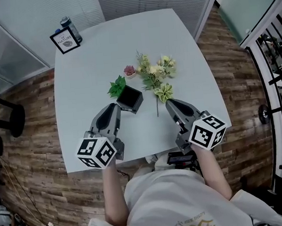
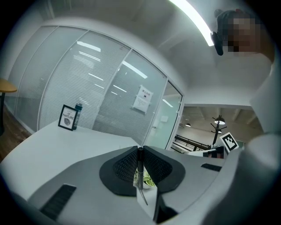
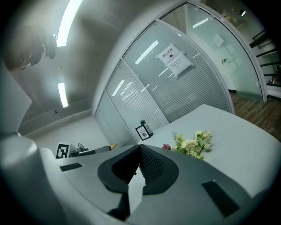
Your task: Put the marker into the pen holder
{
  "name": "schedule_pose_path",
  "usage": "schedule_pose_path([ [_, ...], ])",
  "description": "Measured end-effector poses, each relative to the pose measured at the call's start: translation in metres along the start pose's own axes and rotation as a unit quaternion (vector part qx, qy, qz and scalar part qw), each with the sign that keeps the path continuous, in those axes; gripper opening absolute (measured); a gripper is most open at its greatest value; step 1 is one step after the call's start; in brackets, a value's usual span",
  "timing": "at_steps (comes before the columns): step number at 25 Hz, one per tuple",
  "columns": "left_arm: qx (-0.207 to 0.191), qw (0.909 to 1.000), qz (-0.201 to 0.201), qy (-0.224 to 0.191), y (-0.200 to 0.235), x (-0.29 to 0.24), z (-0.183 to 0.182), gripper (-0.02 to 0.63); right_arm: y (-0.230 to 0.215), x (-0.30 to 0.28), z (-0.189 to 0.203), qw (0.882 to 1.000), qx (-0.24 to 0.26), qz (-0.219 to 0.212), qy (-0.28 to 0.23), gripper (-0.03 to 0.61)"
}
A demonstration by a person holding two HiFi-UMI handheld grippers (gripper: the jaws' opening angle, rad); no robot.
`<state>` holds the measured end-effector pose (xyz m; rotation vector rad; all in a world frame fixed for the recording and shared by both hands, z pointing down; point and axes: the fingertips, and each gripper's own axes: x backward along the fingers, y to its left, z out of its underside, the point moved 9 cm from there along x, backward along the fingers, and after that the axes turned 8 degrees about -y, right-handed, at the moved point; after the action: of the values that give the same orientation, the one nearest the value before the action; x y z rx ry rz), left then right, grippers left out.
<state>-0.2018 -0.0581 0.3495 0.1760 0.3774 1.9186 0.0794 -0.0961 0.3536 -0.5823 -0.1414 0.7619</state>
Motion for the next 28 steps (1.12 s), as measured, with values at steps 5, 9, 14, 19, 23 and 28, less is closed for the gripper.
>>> schedule_pose_path([
  [5,-0.006,0.9998,-0.002,-0.017,0.003,-0.003,-0.008,0.044,0.003,-0.007,-0.006,1.000,0.016,-0.010,-0.002,0.017],
  [9,-0.009,0.9997,-0.005,-0.024,0.008,-0.009,-0.013,0.044,0.003,-0.013,-0.010,1.000,0.021,-0.017,-0.003,0.017],
  [14,-0.012,0.9997,-0.006,-0.023,0.011,-0.018,-0.017,0.044,-0.002,-0.021,-0.014,1.000,0.020,-0.021,-0.003,0.017],
  [19,-0.008,0.9998,-0.008,-0.016,0.014,-0.026,-0.013,0.044,-0.009,-0.027,-0.014,1.000,0.018,-0.018,0.003,0.017],
  [23,-0.005,0.9999,-0.007,-0.007,0.019,-0.036,-0.009,0.044,-0.018,-0.032,-0.014,1.000,0.013,-0.012,0.006,0.017],
  [28,-0.001,0.9999,-0.009,0.006,0.030,-0.050,-0.002,0.044,-0.029,-0.046,-0.013,1.000,0.009,-0.005,0.016,0.017],
])
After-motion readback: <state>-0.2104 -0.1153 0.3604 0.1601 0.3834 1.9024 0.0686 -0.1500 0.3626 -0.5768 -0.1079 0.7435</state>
